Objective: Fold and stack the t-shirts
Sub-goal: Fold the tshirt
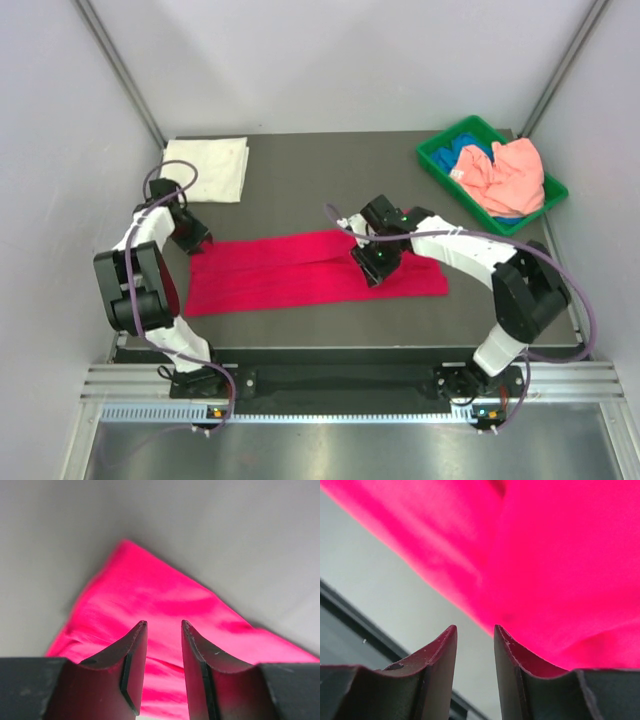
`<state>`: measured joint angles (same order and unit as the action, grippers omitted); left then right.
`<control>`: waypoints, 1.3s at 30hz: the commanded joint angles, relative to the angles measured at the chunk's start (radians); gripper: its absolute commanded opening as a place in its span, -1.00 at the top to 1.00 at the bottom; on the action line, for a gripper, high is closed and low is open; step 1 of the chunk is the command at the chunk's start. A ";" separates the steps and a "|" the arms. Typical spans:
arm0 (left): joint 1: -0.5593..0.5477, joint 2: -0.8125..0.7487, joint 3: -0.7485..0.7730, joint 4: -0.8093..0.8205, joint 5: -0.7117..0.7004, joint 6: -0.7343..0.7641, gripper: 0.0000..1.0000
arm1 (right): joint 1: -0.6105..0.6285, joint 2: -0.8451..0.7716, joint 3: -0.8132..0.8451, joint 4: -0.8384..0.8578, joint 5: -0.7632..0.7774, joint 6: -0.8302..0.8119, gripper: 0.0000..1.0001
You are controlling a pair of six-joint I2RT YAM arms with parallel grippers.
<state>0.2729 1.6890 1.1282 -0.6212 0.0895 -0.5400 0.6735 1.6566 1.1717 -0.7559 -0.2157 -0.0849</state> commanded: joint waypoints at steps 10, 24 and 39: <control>-0.507 -0.374 -0.229 0.250 0.248 -0.190 0.21 | -0.130 -0.284 -0.064 0.050 0.495 0.669 0.14; -1.009 -0.129 -0.254 0.726 0.110 -0.410 0.17 | -0.491 -0.334 -0.288 0.256 0.277 0.694 0.13; -1.132 0.040 -0.160 0.656 -0.068 -0.462 0.00 | -0.515 -0.443 -0.495 0.385 0.206 0.918 0.10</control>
<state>-0.8593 1.7306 0.9684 0.0055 0.0769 -0.9756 0.1677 1.2343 0.6754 -0.4393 -0.0093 0.7658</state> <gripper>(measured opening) 0.495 0.445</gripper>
